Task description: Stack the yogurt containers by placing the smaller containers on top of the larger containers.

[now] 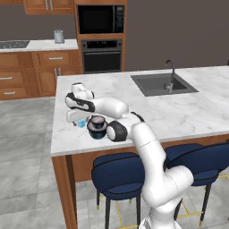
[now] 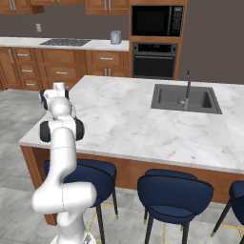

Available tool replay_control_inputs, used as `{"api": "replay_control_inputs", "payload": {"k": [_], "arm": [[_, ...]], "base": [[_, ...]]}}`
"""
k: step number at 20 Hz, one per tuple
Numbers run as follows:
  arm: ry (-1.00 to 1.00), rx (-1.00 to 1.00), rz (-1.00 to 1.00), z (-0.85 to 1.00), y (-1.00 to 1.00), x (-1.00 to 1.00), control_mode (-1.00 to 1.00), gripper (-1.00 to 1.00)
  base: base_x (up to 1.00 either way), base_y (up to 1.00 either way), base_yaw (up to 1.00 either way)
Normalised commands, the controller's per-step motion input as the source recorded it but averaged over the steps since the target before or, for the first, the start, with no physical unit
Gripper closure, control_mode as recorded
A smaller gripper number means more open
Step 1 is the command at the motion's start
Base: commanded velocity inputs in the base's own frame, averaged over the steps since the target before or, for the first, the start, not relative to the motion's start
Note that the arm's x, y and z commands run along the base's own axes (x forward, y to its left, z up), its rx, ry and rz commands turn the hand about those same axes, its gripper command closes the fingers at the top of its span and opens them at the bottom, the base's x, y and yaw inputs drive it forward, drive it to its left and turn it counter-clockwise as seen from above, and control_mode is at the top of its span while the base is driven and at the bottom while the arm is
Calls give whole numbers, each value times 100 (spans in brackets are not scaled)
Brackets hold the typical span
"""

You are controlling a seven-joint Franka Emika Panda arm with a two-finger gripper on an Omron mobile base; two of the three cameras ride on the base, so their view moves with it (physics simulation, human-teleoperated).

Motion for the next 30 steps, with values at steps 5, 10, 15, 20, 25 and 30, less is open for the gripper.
{"api": "replay_control_inputs", "payload": {"k": [5,10,15,20,25,30], "arm": [[0,0,0,-2,0,0,-100,-100],[0,0,0,0,0,0,-100,100],[0,0,0,0,0,0,-100,100],[0,0,0,1,0,0,-100,100],[0,0,0,27,0,0,-100,100],[0,0,0,46,0,0,-100,100]], "base": [[0,0,0],[0,0,0],[0,0,0],[0,0,0],[0,0,0],[0,0,0]]}}
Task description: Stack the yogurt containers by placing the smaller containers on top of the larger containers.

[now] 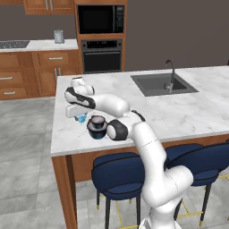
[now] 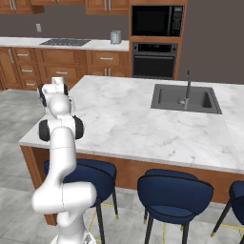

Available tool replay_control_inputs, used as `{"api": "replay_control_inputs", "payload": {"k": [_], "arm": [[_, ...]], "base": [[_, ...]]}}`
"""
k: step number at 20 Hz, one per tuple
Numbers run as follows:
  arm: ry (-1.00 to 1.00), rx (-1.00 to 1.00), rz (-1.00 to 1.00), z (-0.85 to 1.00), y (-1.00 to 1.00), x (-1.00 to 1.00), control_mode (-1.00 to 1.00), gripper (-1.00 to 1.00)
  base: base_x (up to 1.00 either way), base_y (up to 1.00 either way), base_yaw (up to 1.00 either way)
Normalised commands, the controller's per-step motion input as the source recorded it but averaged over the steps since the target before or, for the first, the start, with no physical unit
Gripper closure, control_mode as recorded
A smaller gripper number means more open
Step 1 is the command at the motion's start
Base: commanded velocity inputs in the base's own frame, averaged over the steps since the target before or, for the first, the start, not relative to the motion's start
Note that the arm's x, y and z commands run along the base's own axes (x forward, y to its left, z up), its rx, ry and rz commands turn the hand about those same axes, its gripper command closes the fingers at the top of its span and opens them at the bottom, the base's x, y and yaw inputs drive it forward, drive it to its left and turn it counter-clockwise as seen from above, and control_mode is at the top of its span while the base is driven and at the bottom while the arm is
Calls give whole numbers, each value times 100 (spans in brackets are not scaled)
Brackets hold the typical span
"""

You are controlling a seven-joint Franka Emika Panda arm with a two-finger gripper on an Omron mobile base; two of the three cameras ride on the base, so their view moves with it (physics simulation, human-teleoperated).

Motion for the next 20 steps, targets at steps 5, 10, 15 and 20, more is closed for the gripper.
{"api": "replay_control_inputs", "payload": {"k": [5,10,15,20], "arm": [[0,0,0,51,0,0,-100,100],[0,0,0,49,-1,-9,-100,100],[0,0,0,33,-16,-36,-100,100],[0,0,0,29,-31,-52,-100,100]], "base": [[0,0,0],[0,0,0],[0,0,0],[0,0,0]]}}
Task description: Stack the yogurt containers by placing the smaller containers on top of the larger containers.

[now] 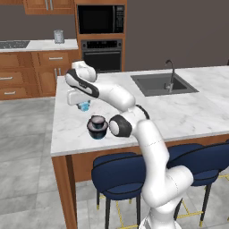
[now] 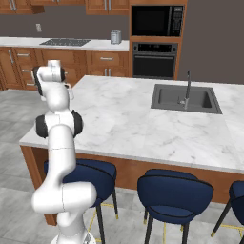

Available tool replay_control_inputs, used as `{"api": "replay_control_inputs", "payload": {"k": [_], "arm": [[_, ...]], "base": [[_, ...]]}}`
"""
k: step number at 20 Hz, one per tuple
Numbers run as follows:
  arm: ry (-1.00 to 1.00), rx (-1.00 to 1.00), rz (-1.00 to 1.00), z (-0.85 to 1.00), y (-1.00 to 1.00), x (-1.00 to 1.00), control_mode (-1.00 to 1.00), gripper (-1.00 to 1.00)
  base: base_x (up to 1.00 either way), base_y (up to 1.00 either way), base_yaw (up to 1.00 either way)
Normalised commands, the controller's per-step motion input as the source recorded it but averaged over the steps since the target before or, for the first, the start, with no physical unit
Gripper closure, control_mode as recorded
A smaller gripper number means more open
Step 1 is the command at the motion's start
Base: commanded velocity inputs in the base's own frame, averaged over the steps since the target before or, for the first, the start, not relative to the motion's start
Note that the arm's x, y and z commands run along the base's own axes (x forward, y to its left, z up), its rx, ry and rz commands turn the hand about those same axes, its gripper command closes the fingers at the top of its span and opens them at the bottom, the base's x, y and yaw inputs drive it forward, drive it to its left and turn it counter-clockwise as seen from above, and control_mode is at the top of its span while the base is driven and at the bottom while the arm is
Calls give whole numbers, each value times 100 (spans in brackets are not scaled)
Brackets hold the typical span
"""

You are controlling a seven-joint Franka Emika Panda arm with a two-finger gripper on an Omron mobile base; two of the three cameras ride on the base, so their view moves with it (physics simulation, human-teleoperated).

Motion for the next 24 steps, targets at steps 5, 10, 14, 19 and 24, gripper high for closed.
{"api": "replay_control_inputs", "payload": {"k": [5,10,14,19,24], "arm": [[0,0,0,27,-41,-63,-100,100],[-3,3,0,17,-45,-61,-100,100],[-7,7,0,24,-36,-51,-100,100],[-8,3,0,11,-8,-17,-100,100],[-7,0,0,0,0,-19,-100,100]], "base": [[0,0,0],[0,0,0],[0,0,0],[0,0,0],[0,0,0]]}}
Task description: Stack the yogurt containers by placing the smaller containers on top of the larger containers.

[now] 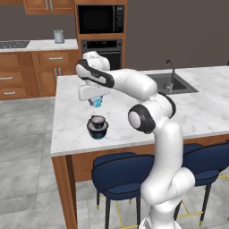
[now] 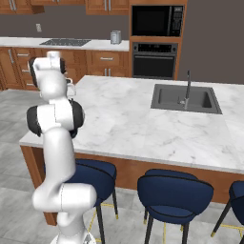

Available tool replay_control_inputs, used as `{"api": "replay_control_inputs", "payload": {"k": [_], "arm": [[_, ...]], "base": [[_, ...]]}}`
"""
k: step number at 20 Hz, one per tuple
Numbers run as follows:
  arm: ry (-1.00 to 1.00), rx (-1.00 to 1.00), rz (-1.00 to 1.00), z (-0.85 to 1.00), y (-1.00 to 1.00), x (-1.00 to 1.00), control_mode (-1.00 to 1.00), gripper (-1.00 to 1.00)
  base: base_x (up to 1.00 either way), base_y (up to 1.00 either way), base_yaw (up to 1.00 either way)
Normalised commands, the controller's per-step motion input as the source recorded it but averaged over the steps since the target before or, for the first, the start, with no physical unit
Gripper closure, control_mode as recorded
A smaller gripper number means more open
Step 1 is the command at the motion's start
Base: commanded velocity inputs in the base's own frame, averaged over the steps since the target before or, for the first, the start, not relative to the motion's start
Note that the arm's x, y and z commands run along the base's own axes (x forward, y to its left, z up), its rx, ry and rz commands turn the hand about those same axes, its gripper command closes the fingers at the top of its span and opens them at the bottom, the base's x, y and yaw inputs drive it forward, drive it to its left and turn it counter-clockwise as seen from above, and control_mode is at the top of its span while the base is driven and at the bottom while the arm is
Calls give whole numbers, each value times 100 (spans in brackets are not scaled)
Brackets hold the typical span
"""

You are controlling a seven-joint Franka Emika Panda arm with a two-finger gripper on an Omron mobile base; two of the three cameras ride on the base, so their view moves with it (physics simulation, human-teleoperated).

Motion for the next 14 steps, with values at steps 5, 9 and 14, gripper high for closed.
{"api": "replay_control_inputs", "payload": {"k": [5,9,14], "arm": [[-17,0,0,0,0,-33,-100,100],[-15,3,0,4,-1,0,-100,100],[-18,7,0,11,-8,0,-100,100]], "base": [[0,0,0],[0,0,0],[0,0,0]]}}
